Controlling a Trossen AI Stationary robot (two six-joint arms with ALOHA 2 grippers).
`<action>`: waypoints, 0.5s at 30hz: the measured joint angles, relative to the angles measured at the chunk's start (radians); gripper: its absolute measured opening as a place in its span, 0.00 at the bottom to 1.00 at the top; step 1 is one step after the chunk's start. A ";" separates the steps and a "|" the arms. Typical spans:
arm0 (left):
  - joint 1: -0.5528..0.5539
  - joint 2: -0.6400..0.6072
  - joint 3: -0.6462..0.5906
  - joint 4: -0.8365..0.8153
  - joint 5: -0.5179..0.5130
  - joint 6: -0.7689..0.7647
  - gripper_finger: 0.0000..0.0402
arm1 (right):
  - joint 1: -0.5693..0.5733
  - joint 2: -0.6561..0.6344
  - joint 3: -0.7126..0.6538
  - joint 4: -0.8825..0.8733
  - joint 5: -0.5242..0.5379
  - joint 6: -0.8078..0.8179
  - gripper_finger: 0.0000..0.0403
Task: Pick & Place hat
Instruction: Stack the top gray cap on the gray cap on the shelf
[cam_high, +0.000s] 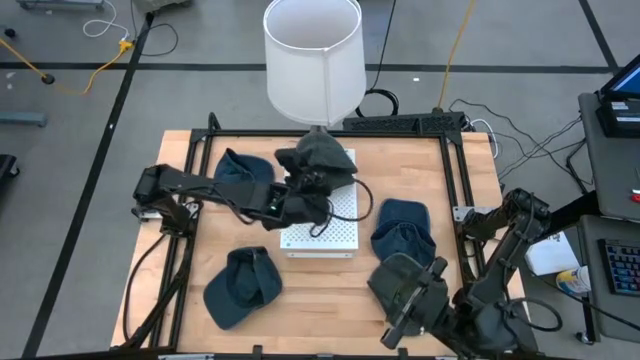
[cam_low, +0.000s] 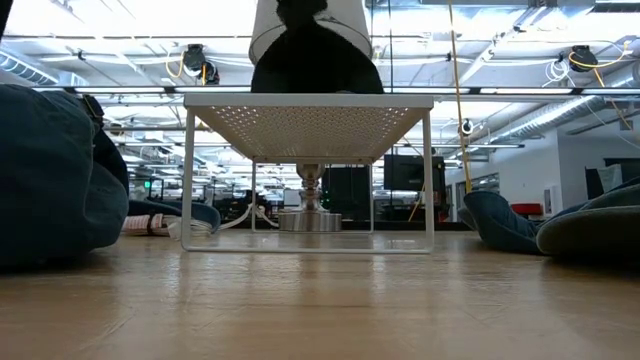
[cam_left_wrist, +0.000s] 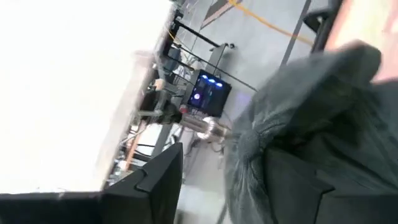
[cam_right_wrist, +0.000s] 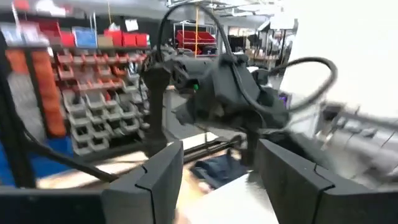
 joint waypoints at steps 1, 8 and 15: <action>-0.002 -0.018 0.000 0.012 0.004 -0.009 0.53 | -0.004 0.000 -0.006 0.000 -0.001 -0.043 0.49; -0.033 -0.141 0.001 0.025 0.035 -0.067 0.53 | -0.098 -0.027 -0.088 0.009 0.000 -0.185 0.49; -0.046 -0.168 0.001 0.020 0.093 -0.066 0.53 | -0.157 -0.143 -0.257 0.014 0.000 -0.174 0.49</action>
